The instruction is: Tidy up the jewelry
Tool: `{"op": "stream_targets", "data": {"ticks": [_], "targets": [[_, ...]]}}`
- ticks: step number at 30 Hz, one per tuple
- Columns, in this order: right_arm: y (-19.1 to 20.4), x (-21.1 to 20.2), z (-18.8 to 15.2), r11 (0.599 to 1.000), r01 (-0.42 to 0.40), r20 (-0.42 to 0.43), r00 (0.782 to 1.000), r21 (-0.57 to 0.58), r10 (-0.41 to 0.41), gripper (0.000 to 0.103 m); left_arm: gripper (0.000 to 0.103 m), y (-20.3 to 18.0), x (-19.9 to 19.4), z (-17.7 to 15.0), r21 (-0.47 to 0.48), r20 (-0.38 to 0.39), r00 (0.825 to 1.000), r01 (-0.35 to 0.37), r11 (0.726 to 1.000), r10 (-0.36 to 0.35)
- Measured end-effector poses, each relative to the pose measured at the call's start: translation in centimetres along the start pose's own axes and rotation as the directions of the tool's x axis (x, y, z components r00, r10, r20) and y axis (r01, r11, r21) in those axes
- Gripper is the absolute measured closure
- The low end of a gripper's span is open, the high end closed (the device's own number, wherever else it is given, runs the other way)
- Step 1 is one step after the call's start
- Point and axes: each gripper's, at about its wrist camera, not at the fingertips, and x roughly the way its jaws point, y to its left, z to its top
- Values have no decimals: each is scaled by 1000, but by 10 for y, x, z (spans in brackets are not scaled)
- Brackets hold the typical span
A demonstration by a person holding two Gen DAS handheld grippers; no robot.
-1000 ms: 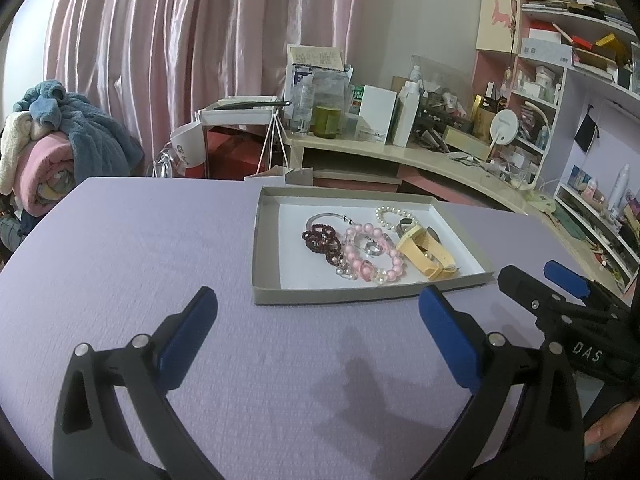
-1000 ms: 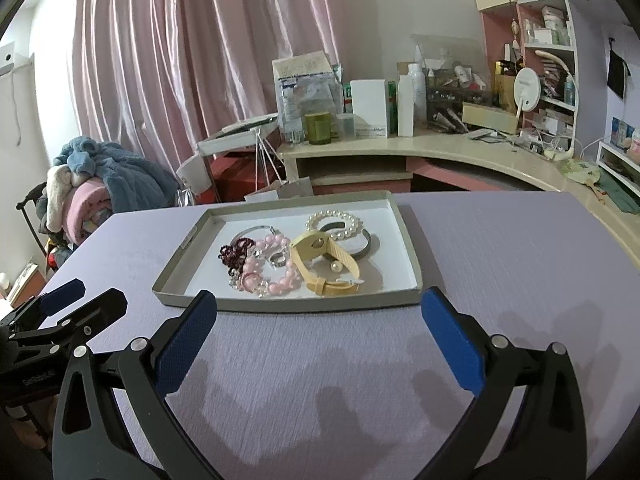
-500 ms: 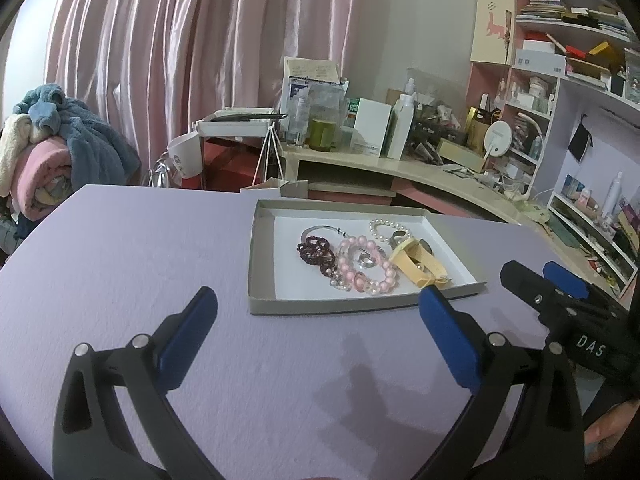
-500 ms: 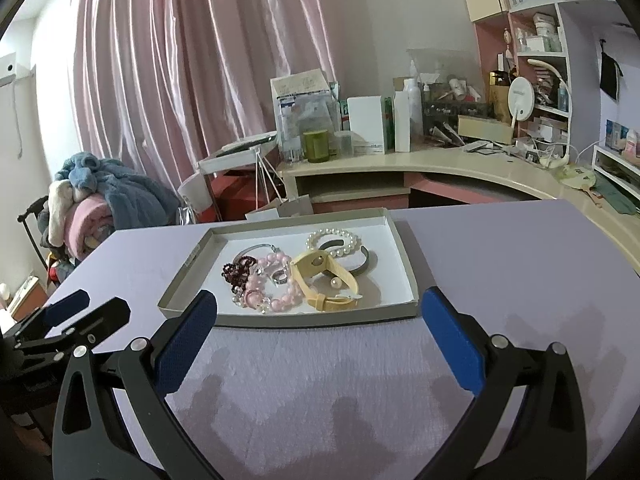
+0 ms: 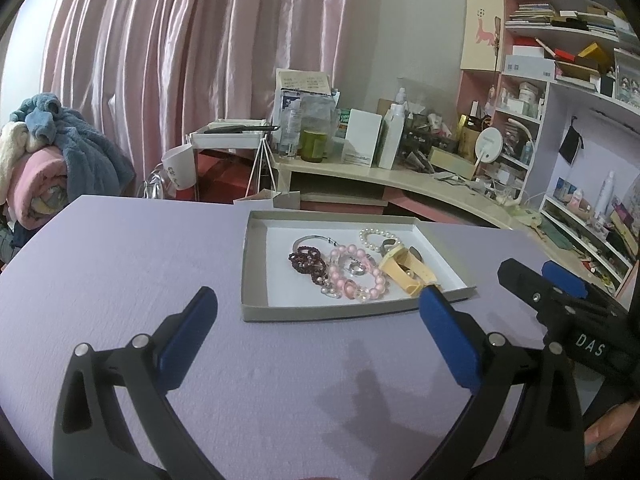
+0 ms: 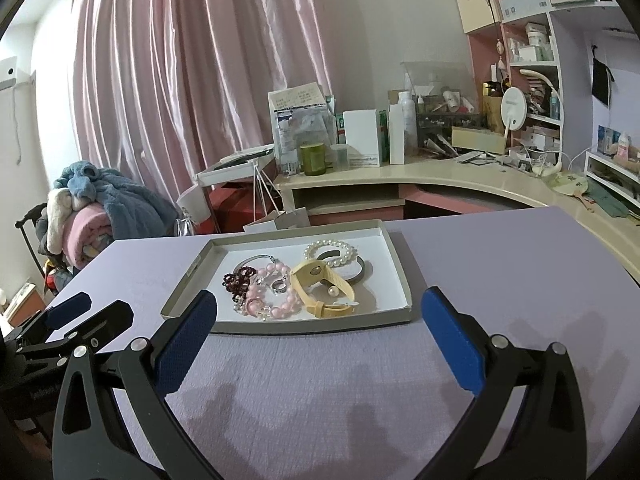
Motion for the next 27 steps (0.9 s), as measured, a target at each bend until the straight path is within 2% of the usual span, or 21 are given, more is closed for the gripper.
{"op": "stream_targets", "data": {"ticks": [11,27], "targets": [[-2,-1,0,1000,11,-3,1000,5,-11,1,2,-3,0,2,-9,-16,999,49,999,-49],[-2,2,-3,1000,9,-15,1000,-2,-9,1,2,-1,6,2,-15,-19,999,29,999,-29]]}}
